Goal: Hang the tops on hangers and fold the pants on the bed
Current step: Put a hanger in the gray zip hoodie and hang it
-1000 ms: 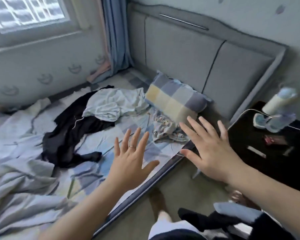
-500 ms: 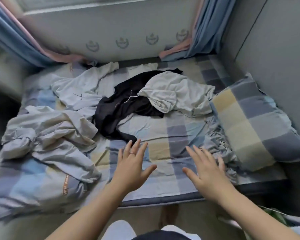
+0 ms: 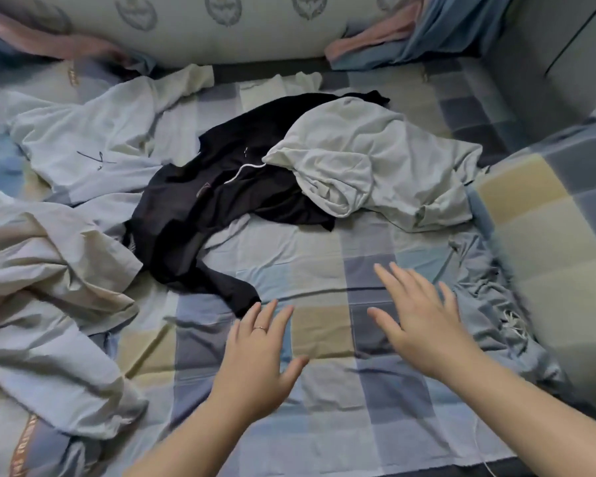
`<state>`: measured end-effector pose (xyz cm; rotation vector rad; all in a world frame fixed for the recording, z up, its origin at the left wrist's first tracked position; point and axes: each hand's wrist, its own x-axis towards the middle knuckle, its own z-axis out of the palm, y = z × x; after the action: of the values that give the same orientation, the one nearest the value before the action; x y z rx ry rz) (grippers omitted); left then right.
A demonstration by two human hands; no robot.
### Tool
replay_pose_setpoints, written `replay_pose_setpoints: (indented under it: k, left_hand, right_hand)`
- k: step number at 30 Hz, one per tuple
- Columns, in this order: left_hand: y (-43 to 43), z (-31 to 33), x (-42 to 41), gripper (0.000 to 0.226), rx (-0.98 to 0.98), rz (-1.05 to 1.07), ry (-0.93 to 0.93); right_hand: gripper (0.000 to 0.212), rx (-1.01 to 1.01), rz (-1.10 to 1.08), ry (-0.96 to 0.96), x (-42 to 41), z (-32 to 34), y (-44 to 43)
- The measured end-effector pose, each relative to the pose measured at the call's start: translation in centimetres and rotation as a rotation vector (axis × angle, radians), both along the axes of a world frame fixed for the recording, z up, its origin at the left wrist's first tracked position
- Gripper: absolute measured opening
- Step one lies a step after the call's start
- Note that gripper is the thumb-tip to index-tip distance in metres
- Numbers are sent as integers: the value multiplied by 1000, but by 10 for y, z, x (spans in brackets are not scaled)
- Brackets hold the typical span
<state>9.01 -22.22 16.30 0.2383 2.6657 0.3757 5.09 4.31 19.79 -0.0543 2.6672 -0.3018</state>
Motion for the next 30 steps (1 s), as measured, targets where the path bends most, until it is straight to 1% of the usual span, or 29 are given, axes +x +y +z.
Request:
replay_pose_setpoints:
  k: [4, 7, 11, 14, 17, 19, 21, 23, 26, 28, 30]
  left_hand:
    - [27, -112, -90, 78, 0, -147, 84]
    - [50, -194, -151, 77, 10, -210, 167]
    - [83, -291, -226, 78, 1, -238, 304]
    - [118, -342, -281, 79, 22, -267, 390]
    - [148, -369, -328, 84, 61, -202, 528]
    - [157, -382, -358, 87, 104, -82, 573]
    - [162, -392, -382, 82, 140, 38, 595]
    - [166, -397, -396, 68, 140, 120, 640]
    - [169, -401, -401, 36, 181, 129, 727]
    - [167, -400, -400, 26, 193, 125, 719]
    - [164, -396, -398, 24, 200, 127, 665]
  right_hand:
    - [68, 79, -26, 61, -69, -109, 10]
    - [68, 114, -68, 88, -116, -194, 20]
    - [69, 109, -213, 183, -179, -292, 41]
    - [72, 118, -324, 273, -225, -343, 65]
    - [76, 188, -378, 383, -266, -373, 94]
    - [74, 197, -397, 431, -288, -388, 111]
    - [68, 187, -412, 455, -307, -400, 124]
    - [54, 224, -415, 521, -321, -412, 132]
    - [33, 274, -431, 655, -334, -421, 136]
    - [29, 288, -430, 687, -335, -424, 135]
    - [30, 287, -389, 624, -332, -419, 133]
